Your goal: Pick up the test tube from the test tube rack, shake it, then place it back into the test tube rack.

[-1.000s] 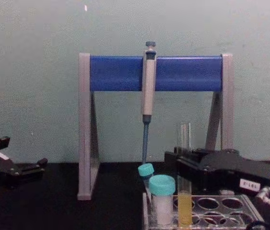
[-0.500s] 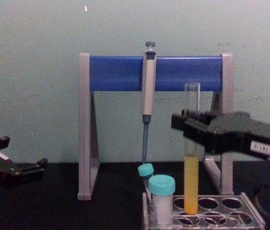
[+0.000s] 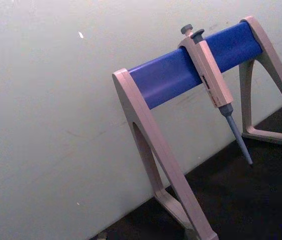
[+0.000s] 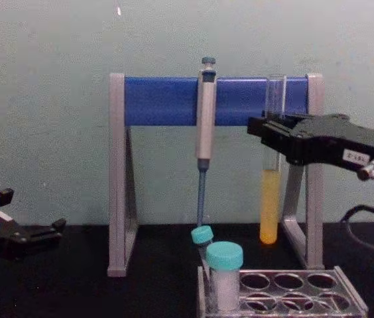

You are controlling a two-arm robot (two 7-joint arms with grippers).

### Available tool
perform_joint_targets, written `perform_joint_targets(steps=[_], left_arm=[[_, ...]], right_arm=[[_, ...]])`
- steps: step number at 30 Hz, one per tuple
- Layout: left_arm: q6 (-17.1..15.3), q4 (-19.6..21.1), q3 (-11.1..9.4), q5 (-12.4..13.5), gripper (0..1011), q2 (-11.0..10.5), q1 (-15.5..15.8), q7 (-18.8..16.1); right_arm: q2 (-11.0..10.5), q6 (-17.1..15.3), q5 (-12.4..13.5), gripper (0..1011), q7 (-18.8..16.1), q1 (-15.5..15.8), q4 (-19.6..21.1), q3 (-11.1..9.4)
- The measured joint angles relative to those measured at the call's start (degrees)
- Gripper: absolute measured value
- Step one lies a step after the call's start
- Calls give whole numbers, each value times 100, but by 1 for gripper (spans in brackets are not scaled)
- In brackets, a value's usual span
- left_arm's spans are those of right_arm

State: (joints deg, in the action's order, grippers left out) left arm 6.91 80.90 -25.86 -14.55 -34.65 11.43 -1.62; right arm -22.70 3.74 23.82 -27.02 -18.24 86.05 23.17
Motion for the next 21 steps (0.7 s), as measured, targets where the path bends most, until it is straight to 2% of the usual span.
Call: perform_joint_targets(steps=[9, 16, 21], left_arm=[[0, 0, 0, 0, 1001, 0, 0, 0], [0, 0, 0, 0, 1001, 0, 0, 0], [0, 0, 0, 0, 1002, 0, 0, 0]], right_arm=[[161, 42, -53, 238, -48, -250, -294, 26], [175, 40, -70, 238, -40, -256, -299, 13], [118, 5, -89, 238, 58, -171, -215, -84]])
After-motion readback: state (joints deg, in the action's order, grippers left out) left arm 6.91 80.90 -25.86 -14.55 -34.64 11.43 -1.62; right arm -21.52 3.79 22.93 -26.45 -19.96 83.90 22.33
